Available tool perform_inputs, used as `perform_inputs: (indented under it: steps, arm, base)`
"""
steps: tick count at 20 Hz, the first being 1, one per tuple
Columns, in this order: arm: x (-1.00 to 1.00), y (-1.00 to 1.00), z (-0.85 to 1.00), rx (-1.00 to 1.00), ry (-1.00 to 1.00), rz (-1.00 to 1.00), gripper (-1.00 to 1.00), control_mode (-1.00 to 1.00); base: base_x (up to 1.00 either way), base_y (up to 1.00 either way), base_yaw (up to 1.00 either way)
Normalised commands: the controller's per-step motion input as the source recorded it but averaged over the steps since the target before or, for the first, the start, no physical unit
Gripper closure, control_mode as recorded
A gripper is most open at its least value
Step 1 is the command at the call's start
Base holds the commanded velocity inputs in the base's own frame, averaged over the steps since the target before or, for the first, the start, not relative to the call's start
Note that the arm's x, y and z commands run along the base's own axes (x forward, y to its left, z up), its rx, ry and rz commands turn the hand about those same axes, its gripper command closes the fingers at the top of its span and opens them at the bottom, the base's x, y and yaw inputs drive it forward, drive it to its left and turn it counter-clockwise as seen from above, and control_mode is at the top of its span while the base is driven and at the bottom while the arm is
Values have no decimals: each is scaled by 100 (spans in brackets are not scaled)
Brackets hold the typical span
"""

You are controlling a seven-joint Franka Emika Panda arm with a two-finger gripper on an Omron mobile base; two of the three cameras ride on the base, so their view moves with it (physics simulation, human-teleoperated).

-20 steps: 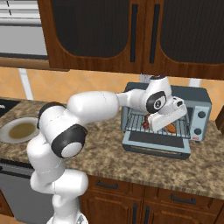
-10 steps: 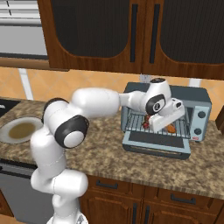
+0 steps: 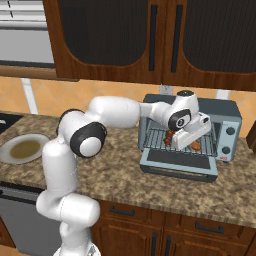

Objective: Pick up the kebab skewer and baguette bread, and place them inside the toaster oven. Close the toaster oven door and start by setting the timer.

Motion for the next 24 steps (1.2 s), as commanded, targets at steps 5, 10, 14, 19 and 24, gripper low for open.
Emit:
perform_inputs:
  steps: [5, 10, 14, 19, 24]
  arm:
    - [16, -7, -17, 7, -1, 3, 100, -100]
    - [0, 0, -6, 2, -5, 2, -100, -100]
    - [0, 0, 0, 0, -12, 0, -100, -100]
    - [-5, 0, 11, 2, -10, 0, -100, -100]
    - [-57, 4, 11, 4, -8, -8, -100, -100]
  base:
    - [0, 0, 0]
    - [0, 0, 0]
    - [0, 0, 0]
    - [0, 0, 0]
    - [0, 0, 0]
